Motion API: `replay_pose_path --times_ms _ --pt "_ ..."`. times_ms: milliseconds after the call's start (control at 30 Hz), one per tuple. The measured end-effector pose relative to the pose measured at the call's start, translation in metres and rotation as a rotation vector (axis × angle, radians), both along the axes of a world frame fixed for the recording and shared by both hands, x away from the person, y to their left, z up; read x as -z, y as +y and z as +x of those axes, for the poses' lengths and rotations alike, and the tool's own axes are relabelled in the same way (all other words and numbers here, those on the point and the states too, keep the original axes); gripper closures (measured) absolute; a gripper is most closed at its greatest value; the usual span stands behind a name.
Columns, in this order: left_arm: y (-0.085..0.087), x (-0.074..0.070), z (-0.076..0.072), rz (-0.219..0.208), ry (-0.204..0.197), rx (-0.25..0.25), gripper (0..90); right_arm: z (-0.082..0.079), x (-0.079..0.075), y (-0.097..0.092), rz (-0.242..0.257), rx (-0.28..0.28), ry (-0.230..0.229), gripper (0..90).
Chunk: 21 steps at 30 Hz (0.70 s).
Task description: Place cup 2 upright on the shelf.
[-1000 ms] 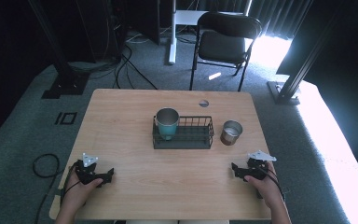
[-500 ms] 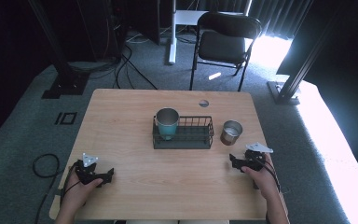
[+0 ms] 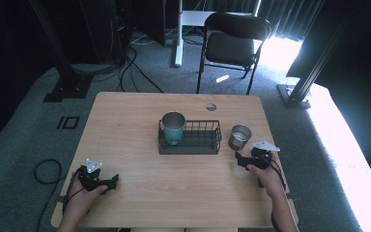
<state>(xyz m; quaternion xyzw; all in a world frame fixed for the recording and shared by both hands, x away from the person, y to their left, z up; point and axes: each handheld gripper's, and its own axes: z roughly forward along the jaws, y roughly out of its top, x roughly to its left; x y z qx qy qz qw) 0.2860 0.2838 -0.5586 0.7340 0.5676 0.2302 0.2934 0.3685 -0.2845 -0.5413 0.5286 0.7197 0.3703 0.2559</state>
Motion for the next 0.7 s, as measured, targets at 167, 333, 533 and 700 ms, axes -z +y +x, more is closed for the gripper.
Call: replay_pose_path --times_ms 167,333,533,700 --pt "0.0 0.0 0.0 -0.001 -0.001 0.002 2.6 0.007 -0.003 0.002 0.009 0.003 -0.031 12.0" --pt "0.0 0.0 0.0 -0.001 -0.001 0.003 2.6 0.014 -0.007 0.004 0.035 0.012 -0.067 11.9" --pt "0.0 0.0 0.0 -0.001 -0.001 0.002 2.6 0.022 -0.012 0.008 0.044 0.014 -0.103 11.9" --pt "0.0 0.0 0.0 -0.001 -0.001 0.002 2.6 0.03 -0.011 0.01 0.053 0.026 -0.129 12.0"
